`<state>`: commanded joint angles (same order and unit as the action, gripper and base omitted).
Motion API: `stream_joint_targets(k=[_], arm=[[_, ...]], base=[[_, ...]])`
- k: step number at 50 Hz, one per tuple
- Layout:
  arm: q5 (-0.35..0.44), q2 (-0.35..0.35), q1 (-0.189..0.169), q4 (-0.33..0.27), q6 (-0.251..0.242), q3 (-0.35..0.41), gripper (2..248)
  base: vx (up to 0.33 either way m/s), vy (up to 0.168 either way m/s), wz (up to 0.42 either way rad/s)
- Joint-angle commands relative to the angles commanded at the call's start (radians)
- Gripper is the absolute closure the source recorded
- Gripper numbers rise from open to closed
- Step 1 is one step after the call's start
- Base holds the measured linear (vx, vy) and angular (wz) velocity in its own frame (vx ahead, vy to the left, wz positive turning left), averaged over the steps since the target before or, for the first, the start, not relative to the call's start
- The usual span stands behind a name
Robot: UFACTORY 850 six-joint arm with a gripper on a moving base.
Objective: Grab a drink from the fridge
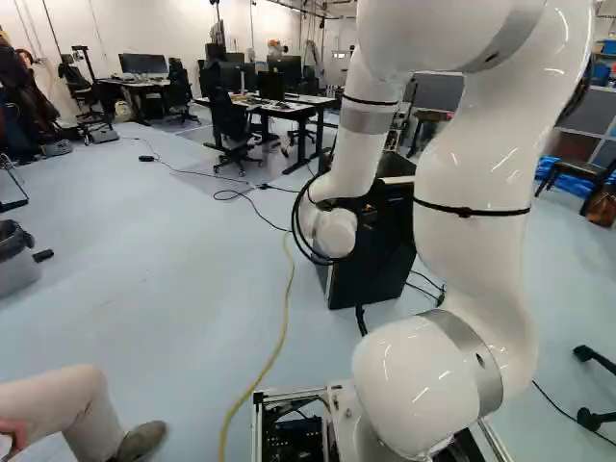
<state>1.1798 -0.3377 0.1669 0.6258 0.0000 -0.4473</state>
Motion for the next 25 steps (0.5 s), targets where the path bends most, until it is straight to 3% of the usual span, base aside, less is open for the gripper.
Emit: stream_joint_targets(k=[25], arm=[[0.065,-0.13,0.001,0.131,0.0,-0.1,3]], base=[[0.0,0.0,0.0]])
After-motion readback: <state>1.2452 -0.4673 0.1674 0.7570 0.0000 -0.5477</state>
